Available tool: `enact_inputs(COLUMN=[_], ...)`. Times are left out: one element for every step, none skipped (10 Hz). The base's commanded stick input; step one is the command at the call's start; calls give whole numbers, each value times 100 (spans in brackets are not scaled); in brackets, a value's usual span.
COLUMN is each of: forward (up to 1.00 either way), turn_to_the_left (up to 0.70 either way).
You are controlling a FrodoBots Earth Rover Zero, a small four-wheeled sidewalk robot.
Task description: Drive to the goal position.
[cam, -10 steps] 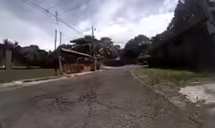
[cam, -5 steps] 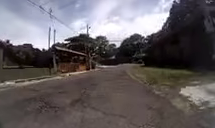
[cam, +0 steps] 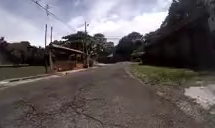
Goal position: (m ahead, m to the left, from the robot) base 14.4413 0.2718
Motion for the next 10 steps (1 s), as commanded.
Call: enact_inputs(forward=[50, 50, 50, 50, 50, 50, 50, 50, 50, 50], turn_to_the_left=[0, 0, 0, 0, 0, 0, -10, -25, -40, -50])
